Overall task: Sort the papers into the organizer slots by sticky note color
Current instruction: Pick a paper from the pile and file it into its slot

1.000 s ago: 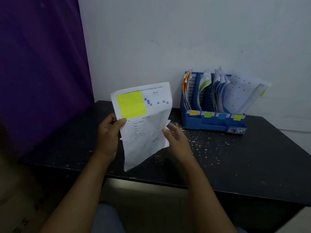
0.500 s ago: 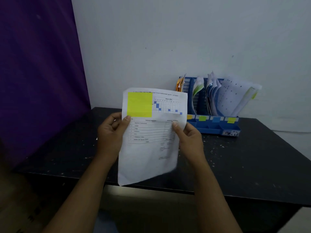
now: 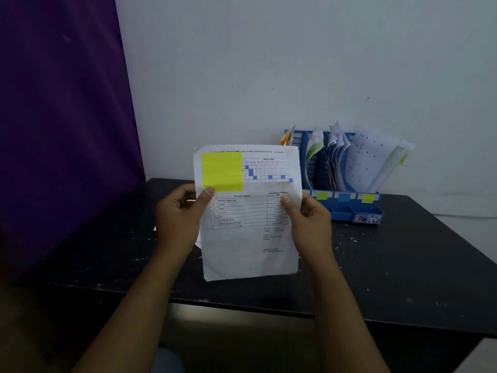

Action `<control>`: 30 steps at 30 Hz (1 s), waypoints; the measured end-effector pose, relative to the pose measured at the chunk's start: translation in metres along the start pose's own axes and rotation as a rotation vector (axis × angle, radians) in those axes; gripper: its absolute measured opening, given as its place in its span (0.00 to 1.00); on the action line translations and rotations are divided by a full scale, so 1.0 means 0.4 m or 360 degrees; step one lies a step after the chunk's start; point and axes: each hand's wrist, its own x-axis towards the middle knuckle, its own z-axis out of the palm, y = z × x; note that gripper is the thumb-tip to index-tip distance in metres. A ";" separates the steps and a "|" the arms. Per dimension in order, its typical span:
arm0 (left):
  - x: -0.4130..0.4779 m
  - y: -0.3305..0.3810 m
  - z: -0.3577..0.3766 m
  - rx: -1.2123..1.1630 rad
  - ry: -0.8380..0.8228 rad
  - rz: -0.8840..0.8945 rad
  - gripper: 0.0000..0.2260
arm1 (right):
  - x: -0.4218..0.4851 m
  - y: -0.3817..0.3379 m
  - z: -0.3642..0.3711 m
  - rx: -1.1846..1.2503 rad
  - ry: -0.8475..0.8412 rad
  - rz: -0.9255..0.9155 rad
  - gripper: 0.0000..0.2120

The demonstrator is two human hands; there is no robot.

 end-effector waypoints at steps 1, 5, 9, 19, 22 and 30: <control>0.002 -0.001 0.001 -0.0011 0.0004 -0.0016 0.03 | 0.001 -0.002 0.001 0.0010 -0.0003 0.0006 0.06; 0.007 0.000 0.004 -0.0025 0.0009 -0.0048 0.05 | 0.002 -0.006 0.001 0.0042 -0.0014 0.0013 0.07; 0.007 -0.001 0.005 -0.0006 0.0044 -0.0064 0.06 | 0.000 -0.008 0.005 0.0048 -0.0008 0.0021 0.07; 0.002 -0.006 0.003 0.0034 0.0064 -0.0116 0.06 | -0.004 -0.005 0.007 0.0032 0.0005 0.0054 0.07; -0.003 -0.006 0.003 0.0051 0.0050 -0.0112 0.07 | -0.004 0.000 0.005 0.0021 0.0011 0.0061 0.07; 0.032 0.094 0.047 0.0323 -0.0585 -0.0117 0.14 | 0.034 -0.015 -0.117 -0.0176 0.0115 0.0010 0.07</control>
